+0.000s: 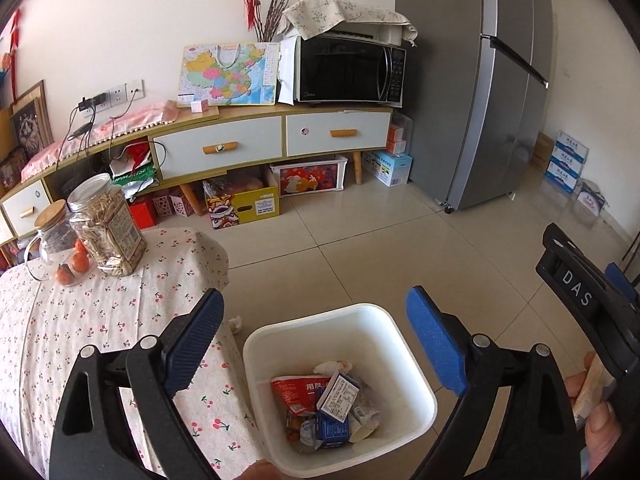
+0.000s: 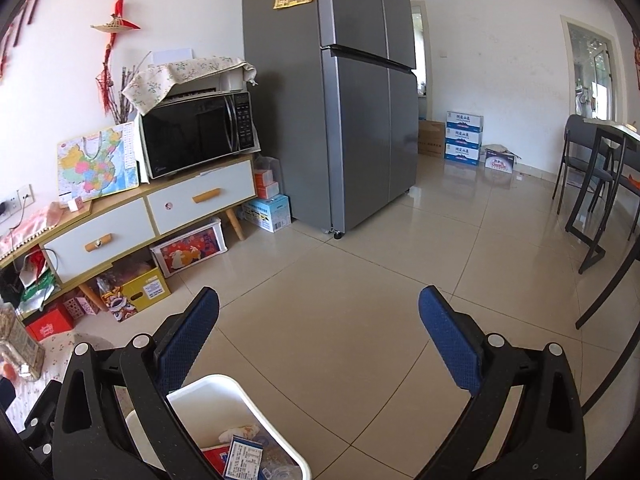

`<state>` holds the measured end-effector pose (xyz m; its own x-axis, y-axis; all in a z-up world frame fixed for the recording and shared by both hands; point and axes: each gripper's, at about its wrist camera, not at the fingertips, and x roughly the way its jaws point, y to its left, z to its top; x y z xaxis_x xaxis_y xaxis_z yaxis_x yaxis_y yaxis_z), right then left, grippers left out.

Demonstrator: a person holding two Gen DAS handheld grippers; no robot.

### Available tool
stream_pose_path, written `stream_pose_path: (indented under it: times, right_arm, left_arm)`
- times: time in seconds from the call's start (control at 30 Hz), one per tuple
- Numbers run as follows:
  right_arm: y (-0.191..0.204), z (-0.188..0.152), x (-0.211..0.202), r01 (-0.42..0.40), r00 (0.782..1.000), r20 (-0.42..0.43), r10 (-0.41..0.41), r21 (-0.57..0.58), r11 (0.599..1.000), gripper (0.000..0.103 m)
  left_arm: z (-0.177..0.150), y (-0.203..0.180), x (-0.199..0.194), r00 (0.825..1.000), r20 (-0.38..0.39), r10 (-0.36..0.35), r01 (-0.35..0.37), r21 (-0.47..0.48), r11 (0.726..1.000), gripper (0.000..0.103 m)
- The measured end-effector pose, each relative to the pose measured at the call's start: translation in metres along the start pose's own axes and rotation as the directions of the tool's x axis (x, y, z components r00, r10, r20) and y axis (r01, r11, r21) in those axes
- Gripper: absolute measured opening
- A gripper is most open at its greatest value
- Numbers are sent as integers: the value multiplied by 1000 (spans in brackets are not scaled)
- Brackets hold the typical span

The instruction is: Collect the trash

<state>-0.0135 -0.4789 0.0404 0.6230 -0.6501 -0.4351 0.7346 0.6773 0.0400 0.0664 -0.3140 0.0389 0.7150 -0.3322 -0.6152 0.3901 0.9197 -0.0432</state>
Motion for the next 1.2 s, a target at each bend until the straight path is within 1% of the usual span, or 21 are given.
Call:
stream_pose_path:
  times: [0.07,0.1,0.2,0.27,0.4,0.5,0.57,0.63,0.7,0.8,0.87,1.0,1.07,1.13,1.2]
  right_arm:
    - [10,1,-11,-39,999,17,40,-21,999,96]
    - [17,1,-18,-62,998,27,63,-33,998,96]
    - [37,2,-41,-109,992,53,114,-75,991,96]
    - [47,0,-56,-150,987,45,154,-82,985,96]
    - [65,-14,-88,-204,978,23,208,-131,970,96]
    - [78,-30,-111,-236,971,6,241,-168,957,96]
    - [88,-40,-125,-251,966,7,257,-194,948,96]
    - [96,-49,-137,-250,965,21,260,-212,945,96]
    - [103,-55,-145,-266,960,28,277,-205,942,96]
    - [115,-67,-152,-309,948,7,317,-198,930,96]
    - [127,-75,-154,-331,941,-8,338,-221,917,96]
    - [148,-89,-165,-318,938,41,344,-293,902,96]
    - [153,-91,-168,-311,936,64,345,-307,900,96]
    - [158,-92,-167,-309,936,70,346,-311,899,96]
    - [161,-93,-165,-318,934,59,351,-308,897,96]
  left_arm:
    - [-1,8,-13,999,25,34,-34,6,999,96]
    - [-2,11,-22,997,48,64,-65,21,998,96]
    - [-6,24,-51,981,122,150,-158,60,986,96]
    - [-8,41,-69,973,144,179,-187,42,981,96]
    - [-12,88,-93,972,125,198,-191,-62,980,96]
    - [-23,113,-108,976,112,184,-172,-112,979,96]
    - [-33,125,-114,977,95,190,-179,-113,977,96]
    - [-44,135,-118,972,87,220,-210,-111,971,96]
    - [-53,147,-121,967,85,241,-231,-110,967,96]
    - [-64,166,-121,969,61,241,-232,-119,965,96]
    - [-72,178,-119,969,49,244,-236,-129,963,96]
    - [-86,200,-112,963,49,264,-254,-151,955,96]
    - [-89,207,-109,959,41,280,-271,-146,951,96]
    - [-87,215,-111,955,50,292,-282,-156,947,96]
    - [-86,221,-112,955,50,293,-280,-175,944,96]
